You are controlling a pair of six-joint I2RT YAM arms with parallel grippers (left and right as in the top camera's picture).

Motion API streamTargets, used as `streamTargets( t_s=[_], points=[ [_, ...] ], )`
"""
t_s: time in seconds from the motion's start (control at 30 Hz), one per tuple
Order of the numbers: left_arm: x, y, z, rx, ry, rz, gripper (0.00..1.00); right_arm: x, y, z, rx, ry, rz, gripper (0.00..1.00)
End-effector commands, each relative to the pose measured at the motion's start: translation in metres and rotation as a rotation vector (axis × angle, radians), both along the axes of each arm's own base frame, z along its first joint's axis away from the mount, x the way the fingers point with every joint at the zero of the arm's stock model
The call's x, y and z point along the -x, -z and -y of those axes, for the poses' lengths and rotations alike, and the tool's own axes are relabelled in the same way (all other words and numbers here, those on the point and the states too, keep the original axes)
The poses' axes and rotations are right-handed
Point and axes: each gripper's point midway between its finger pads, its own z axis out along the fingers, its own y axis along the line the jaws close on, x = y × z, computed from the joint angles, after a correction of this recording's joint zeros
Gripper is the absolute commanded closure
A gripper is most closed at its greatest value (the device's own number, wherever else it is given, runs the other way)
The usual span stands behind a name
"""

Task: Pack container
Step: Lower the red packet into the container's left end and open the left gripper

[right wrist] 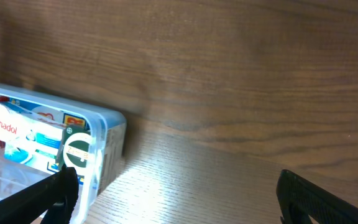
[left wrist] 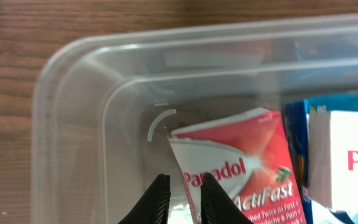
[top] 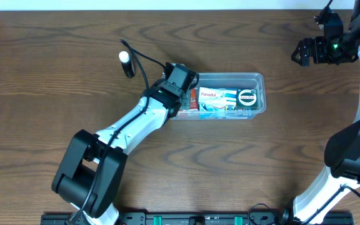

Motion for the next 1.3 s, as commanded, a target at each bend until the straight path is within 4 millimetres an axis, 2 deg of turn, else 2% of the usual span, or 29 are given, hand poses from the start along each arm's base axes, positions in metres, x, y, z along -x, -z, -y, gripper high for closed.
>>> streamTargets(
  t_s=[0.0,0.1,0.3,0.7,0.97,1.03,1.27],
  points=[
    [-0.009,-0.014,-0.008,-0.009,-0.023,0.034,0.81,-0.002,-0.006,0.003,-0.004,0.019,0.014,0.01],
    [-0.009,-0.013,-0.008,-0.010,-0.022,0.033,0.81,-0.002,-0.006,0.003,-0.004,0.019,0.014,0.01],
    [-0.008,-0.001,-0.009,-0.024,-0.022,0.009,0.94,-0.002,-0.006,0.003,-0.004,0.018,0.014,0.01],
    [-0.006,0.006,-0.008,-0.023,-0.016,-0.009,0.94,-0.002,-0.006,0.003,-0.004,0.019,0.014,0.01],
    [-0.004,0.024,-0.009,-0.045,-0.015,-0.047,0.94,-0.002,-0.006,0.003,-0.004,0.019,0.014,0.01],
    [-0.005,0.024,-0.008,-0.044,-0.015,-0.045,0.94,-0.002,-0.006,0.003,-0.004,0.019,0.014,0.01],
    [-0.005,0.023,0.005,0.022,0.017,-0.050,0.94,-0.002,-0.006,0.003,-0.004,0.019,0.014,0.01]
  ],
)
